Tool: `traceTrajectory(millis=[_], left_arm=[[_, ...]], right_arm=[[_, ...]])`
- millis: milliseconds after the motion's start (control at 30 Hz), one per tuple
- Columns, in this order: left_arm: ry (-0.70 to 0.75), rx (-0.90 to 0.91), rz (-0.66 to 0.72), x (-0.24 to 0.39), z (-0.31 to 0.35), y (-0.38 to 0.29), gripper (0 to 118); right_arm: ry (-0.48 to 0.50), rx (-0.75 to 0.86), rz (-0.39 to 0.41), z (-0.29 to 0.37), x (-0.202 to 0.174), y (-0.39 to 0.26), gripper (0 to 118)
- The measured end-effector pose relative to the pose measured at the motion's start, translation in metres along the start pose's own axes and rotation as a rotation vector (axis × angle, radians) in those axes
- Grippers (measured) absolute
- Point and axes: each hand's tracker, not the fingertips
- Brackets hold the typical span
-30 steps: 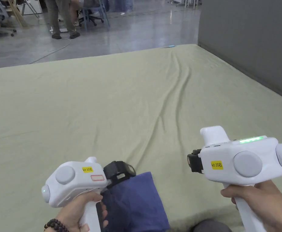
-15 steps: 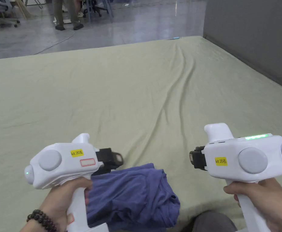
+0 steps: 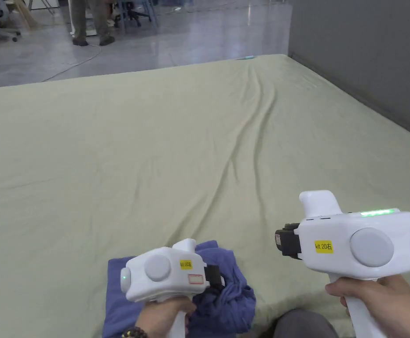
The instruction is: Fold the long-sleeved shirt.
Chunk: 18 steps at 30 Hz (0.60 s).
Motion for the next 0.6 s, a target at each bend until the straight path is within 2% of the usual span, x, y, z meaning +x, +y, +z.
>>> traceTrajectory(millis=[33, 100, 200, 300, 433, 600], left_arm=[[-0.074, 0.041, 0.072, 0.000, -0.004, 0.004, 0], [-0.093, 0.043, 0.141, 0.001, -0.010, 0.009, 0], [-0.103, 0.035, 0.102, 0.005, -0.005, 0.018, 0], [-0.099, 0.031, 0.084, 0.005, 0.029, 0.024, 0], [-0.118, 0.152, 0.031, -0.007, 0.098, 0.031, 0], [-0.070, 0.233, 0.060, -0.050, 0.157, 0.025, 0]], right_arm=[[-0.011, 0.001, -0.006, 0.002, 0.003, -0.002, 0], [-0.026, -0.001, -0.016, 0.003, 0.007, -0.004, 0], [-0.008, -0.010, -0.037, -0.004, 0.007, -0.004, 0], [0.101, -0.014, -0.073, -0.019, -0.001, 0.000, 0], [0.246, -0.082, -0.116, -0.066, -0.021, 0.012, 0], [0.330, -0.220, -0.134, -0.126, -0.036, 0.013, 0]])
